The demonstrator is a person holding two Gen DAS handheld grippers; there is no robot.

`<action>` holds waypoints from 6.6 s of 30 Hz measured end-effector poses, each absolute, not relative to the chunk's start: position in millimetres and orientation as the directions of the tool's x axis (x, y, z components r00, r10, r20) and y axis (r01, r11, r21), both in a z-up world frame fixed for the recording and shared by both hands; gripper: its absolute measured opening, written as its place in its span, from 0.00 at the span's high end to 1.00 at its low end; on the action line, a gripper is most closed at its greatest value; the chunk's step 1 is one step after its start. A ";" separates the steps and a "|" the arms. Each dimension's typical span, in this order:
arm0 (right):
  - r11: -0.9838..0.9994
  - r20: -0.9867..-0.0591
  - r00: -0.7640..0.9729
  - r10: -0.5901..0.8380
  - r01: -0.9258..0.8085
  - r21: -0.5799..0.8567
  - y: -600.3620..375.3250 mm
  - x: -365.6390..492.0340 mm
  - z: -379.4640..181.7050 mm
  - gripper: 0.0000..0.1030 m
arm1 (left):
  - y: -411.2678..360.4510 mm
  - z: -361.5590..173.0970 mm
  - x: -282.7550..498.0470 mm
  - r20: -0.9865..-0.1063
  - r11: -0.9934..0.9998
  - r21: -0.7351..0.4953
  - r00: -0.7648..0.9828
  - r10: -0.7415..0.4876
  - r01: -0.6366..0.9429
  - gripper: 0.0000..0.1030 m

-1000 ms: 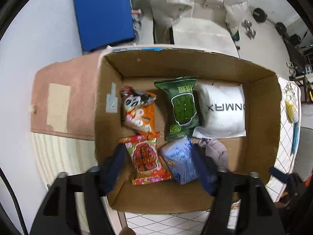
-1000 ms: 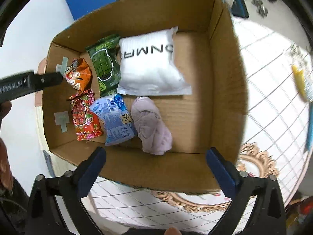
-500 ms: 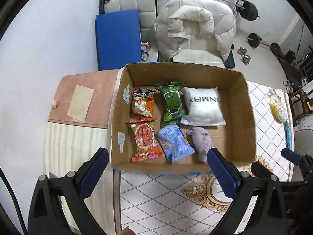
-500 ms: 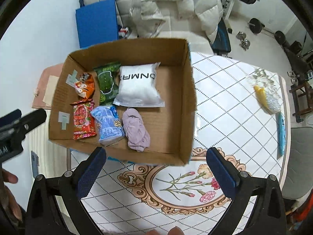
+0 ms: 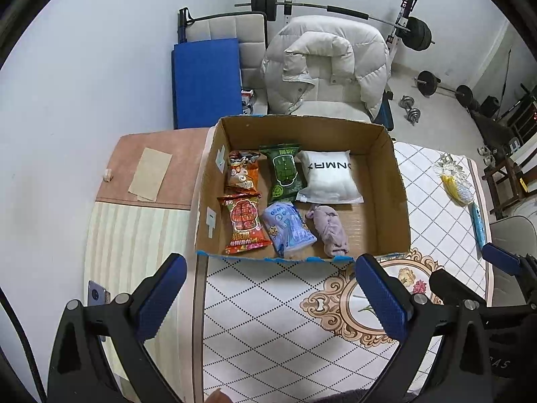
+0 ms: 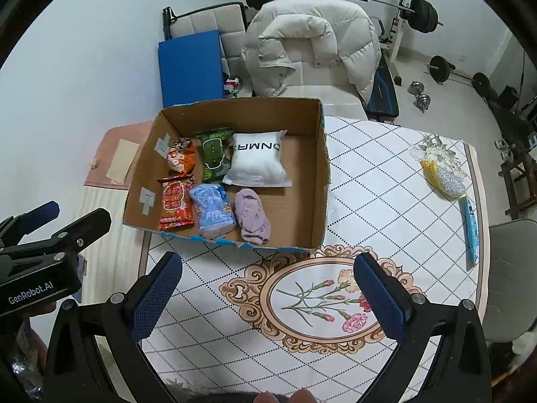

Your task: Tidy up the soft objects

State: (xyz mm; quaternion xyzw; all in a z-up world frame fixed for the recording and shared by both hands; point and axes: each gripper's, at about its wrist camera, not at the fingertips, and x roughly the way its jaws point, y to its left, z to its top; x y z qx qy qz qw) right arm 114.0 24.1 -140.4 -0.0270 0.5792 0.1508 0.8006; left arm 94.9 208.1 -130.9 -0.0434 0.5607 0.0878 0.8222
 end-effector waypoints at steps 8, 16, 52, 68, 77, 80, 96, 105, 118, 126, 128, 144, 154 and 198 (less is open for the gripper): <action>0.944 -0.928 0.284 0.242 -0.289 0.157 17.4 104.3 -131.8 0.00 | 200.7 -118.8 81.3 -0.925 0.975 0.052 0.359 0.128 -0.214 0.00; 0.948 -0.915 0.282 0.289 -0.216 0.233 -30.8 122.4 -130.2 0.00 | 150.3 -111.5 107.7 -0.907 0.984 0.114 0.390 0.161 -0.140 0.00; 0.917 -0.995 0.007 0.102 0.387 0.096 -446.1 269.5 -358.2 0.01 | -246.6 -455.4 440.2 -0.884 0.951 -0.201 -0.374 -0.280 -0.235 0.08; 0.968 -0.983 -0.152 0.107 0.242 0.068 -426.9 293.9 -407.8 0.10 | -227.1 -429.3 412.3 -0.975 0.993 0.001 -0.219 0.027 0.117 0.14; 0.981 -0.981 -0.193 0.027 0.196 -0.012 -386.6 280.1 -411.2 0.83 | -233.5 -403.1 385.1 -0.992 0.988 0.027 -0.120 0.046 0.153 0.47; 0.980 -0.982 -0.180 0.060 0.197 0.024 -367.8 265.3 -403.3 0.85 | -216.4 -376.8 364.6 -0.997 0.990 -0.003 -0.079 0.008 0.139 0.48; 0.876 -0.876 0.025 0.481 0.027 0.482 -119.3 226.7 -230.2 0.85 | 41.5 -228.0 309.9 -0.991 0.992 -0.128 0.040 -0.127 -0.017 0.48; 0.856 -0.860 -0.008 0.510 0.101 0.507 -38.4 250.3 -252.9 0.85 | 104.9 -285.4 362.4 -0.980 0.982 -0.165 -0.102 -0.174 -0.091 0.48; 0.925 -0.925 -0.046 0.377 0.063 0.374 -13.3 266.1 -296.6 0.84 | 106.6 -334.2 381.6 -0.962 0.984 -0.167 -0.212 -0.175 -0.054 0.44; 0.943 -0.939 -0.086 0.333 0.021 0.333 -1.2 266.3 -298.0 0.49 | 114.1 -332.4 386.3 -0.950 0.976 -0.198 -0.229 -0.213 -0.086 0.34; 0.950 -0.946 -0.080 0.313 0.005 0.314 2.1 266.5 -293.5 0.48 | 116.3 -328.0 386.7 -0.954 0.978 -0.193 -0.217 -0.207 -0.082 0.28; 0.979 -0.984 0.003 0.180 -0.099 0.179 11.6 255.5 -259.4 0.07 | 155.7 -262.8 329.9 -0.999 0.998 -0.050 0.018 -0.049 -0.045 0.04; 0.977 -0.988 0.072 0.138 -0.173 0.124 24.5 226.2 -244.3 0.00 | 199.2 -234.0 247.4 -0.987 0.991 0.047 0.148 0.065 -0.123 0.00; 0.969 -0.844 0.506 0.177 -0.238 0.060 -24.1 51.8 4.5 0.00 | 163.0 -24.4 36.0 -0.853 0.982 0.001 0.512 0.099 -0.188 0.00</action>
